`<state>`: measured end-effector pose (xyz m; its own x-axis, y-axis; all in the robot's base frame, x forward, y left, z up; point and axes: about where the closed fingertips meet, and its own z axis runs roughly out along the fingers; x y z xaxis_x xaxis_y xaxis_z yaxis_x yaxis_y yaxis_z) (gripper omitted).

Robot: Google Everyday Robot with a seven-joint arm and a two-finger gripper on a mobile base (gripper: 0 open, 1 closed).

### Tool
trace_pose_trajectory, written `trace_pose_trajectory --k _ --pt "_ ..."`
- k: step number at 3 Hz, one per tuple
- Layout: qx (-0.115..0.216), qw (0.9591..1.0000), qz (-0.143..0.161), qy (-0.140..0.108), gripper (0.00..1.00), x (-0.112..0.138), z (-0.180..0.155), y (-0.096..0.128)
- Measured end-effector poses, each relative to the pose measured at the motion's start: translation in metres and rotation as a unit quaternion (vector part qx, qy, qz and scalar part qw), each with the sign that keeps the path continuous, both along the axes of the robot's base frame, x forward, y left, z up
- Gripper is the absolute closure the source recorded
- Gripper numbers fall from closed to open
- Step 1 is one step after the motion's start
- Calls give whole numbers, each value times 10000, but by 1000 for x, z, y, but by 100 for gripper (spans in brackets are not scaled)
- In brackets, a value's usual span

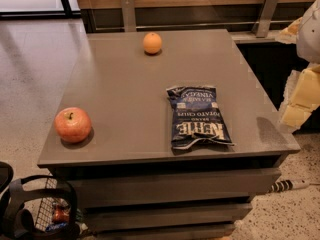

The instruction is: Move orange near apple

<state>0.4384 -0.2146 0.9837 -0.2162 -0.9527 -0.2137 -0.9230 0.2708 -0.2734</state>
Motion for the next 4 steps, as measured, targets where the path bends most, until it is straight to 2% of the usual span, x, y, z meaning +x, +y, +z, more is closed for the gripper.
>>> trace_pose_trajectory --k 1,2,3,4 --pt "0 10000 0 -1 0 0 0 0" --pt "330 9991 -101 -264 0 27 10 -1" --pt "1007 9921 -381 -644 0 74 15 0" --pt "1864 9742 -727 -1049 0 116 15 4"
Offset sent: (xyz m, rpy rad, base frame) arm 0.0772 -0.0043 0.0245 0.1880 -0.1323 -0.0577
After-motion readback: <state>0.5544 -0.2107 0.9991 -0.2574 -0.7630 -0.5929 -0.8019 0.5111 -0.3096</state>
